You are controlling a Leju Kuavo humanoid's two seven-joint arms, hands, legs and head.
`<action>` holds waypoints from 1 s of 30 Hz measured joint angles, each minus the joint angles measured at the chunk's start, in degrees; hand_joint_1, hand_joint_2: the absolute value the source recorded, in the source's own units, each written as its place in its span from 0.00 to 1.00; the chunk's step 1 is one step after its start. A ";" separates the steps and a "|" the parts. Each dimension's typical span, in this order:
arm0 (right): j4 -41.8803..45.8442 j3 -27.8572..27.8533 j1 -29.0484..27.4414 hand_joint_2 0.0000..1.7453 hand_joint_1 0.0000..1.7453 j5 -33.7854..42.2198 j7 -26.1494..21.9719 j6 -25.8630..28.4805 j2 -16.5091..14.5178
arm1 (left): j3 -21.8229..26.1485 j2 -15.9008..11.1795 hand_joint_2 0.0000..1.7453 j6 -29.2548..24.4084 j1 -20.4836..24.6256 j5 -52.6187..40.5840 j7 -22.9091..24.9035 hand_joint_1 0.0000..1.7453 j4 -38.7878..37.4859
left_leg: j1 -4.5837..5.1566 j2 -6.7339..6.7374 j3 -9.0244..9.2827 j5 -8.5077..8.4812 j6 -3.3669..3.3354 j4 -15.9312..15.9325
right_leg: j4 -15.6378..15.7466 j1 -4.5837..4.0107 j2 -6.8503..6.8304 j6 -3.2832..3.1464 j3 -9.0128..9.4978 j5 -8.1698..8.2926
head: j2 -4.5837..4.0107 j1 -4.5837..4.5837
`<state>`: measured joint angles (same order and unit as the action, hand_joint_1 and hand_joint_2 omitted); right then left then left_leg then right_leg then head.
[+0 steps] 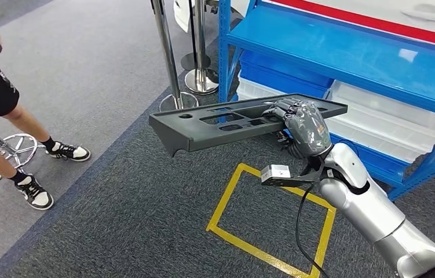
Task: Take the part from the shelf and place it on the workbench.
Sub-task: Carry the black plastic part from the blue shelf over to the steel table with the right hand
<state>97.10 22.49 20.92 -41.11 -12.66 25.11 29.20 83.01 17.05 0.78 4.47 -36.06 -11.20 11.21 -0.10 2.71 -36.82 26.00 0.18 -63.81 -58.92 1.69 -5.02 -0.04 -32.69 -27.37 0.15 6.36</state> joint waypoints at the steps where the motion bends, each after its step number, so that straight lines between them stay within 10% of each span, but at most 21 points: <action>1: 0.03 -0.01 0.05 1.00 1.00 -0.04 0.02 -0.01 0.00 | 0.00 -0.01 1.00 0.03 0.05 0.00 -0.04 0.00 0.01 | 0.30 1.13 1.47 -0.79 -0.42 2.86 | 0.00 -0.11 -0.56 0.28 0.14 -0.11 | 0.00 0.01; 5: 0.10 0.17 0.20 1.00 1.00 -0.25 0.13 -0.11 -0.03 | 0.00 0.01 1.00 0.08 -0.05 -0.01 -0.12 0.00 0.02 | 0.77 0.10 2.10 -1.29 -1.76 5.31 | 0.25 -0.28 -2.37 1.53 0.76 -0.53 | 0.00 0.01; 9: 0.10 0.23 0.29 1.00 1.00 -0.36 0.27 -0.17 0.02 | 0.00 0.10 1.00 0.07 0.02 -0.01 -0.20 0.00 0.06 | 0.37 -2.73 2.65 -2.26 -2.94 6.41 | -8.92 0.02 3.74 1.83 -3.17 -6.33 | 0.00 0.04; 11: 0.05 0.28 0.05 1.00 1.00 -0.38 0.38 -0.19 0.04 | 0.00 0.11 1.00 0.08 0.00 -0.01 -0.19 0.00 0.07 | 0.49 -4.46 2.60 -2.25 -3.02 6.21 | -14.80 -0.05 4.66 1.86 -6.23 -8.01 | 0.00 0.05; 16: 0.04 0.31 0.17 1.00 1.00 -0.56 0.63 -0.19 0.05 | 0.00 0.10 1.00 0.08 0.02 -0.03 -0.19 0.00 0.07 | 0.54 -8.84 2.16 -1.58 -2.28 4.52 | -3.07 0.50 7.89 1.83 -1.64 -0.39 | 0.01 0.05; 20: 0.10 0.45 0.25 1.00 1.00 -0.91 0.80 -0.20 -0.02 | 0.00 0.08 1.00 0.03 -0.14 0.01 -0.17 0.00 0.08 | 0.36 -10.96 1.03 -1.62 -1.15 3.95 | -1.02 0.44 7.65 1.14 -0.88 -0.23 | 0.00 0.04; 24: 0.16 0.69 0.44 1.00 1.00 -1.08 0.93 -0.20 -0.12 | 0.00 0.08 1.00 -0.03 -0.07 0.06 -0.17 0.00 0.13 | 0.43 -4.71 -3.09 3.23 0.04 -4.79 | -0.52 0.40 4.82 -0.11 -0.33 -0.16 | 0.00 0.01; 27: 0.17 0.93 0.38 1.00 1.00 -1.23 0.98 -0.20 -0.13 | 0.00 0.08 1.00 -0.03 -0.08 0.09 -0.15 0.00 0.13 | -0.04 -3.12 -7.01 5.41 0.41 -12.27 | -0.55 0.05 2.39 -0.30 -0.23 -0.37 | 0.00 0.00; 30: 0.21 1.12 0.39 1.00 1.00 -1.34 1.04 -0.18 -0.13 | 0.00 0.08 1.00 -0.03 -0.12 0.16 -0.15 0.00 0.13 | 0.19 -1.05 -2.09 0.54 -0.29 -2.82 | -0.53 -0.19 0.10 -0.08 0.29 -0.78 | 0.00 0.01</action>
<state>97.31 23.60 21.31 -42.45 -11.62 24.93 29.07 83.01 17.13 0.74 4.35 -35.89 -11.34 11.34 0.09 1.66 -38.91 26.54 -0.11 -66.63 -59.45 1.50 -4.92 -0.13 -32.41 -28.16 0.15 6.37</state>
